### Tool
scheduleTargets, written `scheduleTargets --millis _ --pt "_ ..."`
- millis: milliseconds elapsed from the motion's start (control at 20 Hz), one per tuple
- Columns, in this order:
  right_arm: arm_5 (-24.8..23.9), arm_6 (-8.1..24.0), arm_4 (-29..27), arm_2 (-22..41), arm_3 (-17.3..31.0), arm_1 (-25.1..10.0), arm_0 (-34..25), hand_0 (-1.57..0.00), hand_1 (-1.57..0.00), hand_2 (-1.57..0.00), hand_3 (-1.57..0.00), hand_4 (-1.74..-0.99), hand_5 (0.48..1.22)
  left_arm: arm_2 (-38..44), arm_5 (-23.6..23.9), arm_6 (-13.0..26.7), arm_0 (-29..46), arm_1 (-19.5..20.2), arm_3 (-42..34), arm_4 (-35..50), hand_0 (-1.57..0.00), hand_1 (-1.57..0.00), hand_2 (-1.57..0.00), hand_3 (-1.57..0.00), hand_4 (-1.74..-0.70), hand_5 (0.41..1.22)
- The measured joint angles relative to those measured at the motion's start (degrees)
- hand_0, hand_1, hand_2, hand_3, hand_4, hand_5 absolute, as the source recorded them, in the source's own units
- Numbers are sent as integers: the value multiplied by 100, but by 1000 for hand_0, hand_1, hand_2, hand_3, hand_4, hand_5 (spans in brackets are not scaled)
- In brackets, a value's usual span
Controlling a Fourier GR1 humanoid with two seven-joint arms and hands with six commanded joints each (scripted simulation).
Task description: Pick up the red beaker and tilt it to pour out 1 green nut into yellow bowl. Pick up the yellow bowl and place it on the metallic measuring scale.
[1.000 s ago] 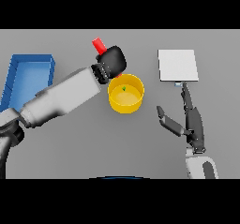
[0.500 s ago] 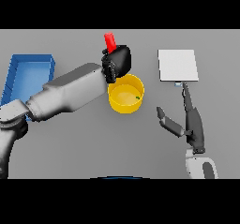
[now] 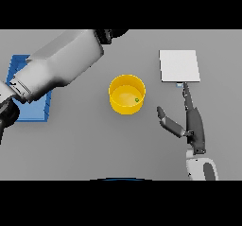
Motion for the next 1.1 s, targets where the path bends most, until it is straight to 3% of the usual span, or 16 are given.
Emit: scheduleTargets --millis 200,450,650,750,1050,1100 --pt "181 -140 -309 -54 -8 22 -7 1 1 1 1 -1193 597 694 56 170 -530 223 759 604 -1571 -1571 -1535 -1397 -1720 1221" --pt "206 -143 -372 -111 105 -16 -101 1 1 1 1 -1224 592 2280 304 1106 -360 706 1740 2224 -1571 -1571 -1559 -1368 -1733 1221" --pt "283 -326 -425 -142 228 -92 -162 1 1 1 1 -1222 586 3173 892 1112 244 1262 1864 3427 -1571 -1571 -1566 -1426 -1738 1221" --pt "327 -360 -458 -167 205 -161 -174 1 1 1 1 -1223 591 3532 1167 1174 650 1535 1733 3987 -1571 -1571 -1568 -1414 -1739 1221" --pt "294 -204 -229 -54 244 -209 -241 1 1 1 1 -1210 631 4188 2304 2341 2459 2128 298 5404 -1571 -1571 -1570 -1458 -1740 1221" --pt "329 -321 -228 -47 211 -255 -166 1 1 1 1 -1212 641 4197 2472 2606 2835 2196 -96 5582 -1571 -1571 -1570 -1457 -1741 1221"
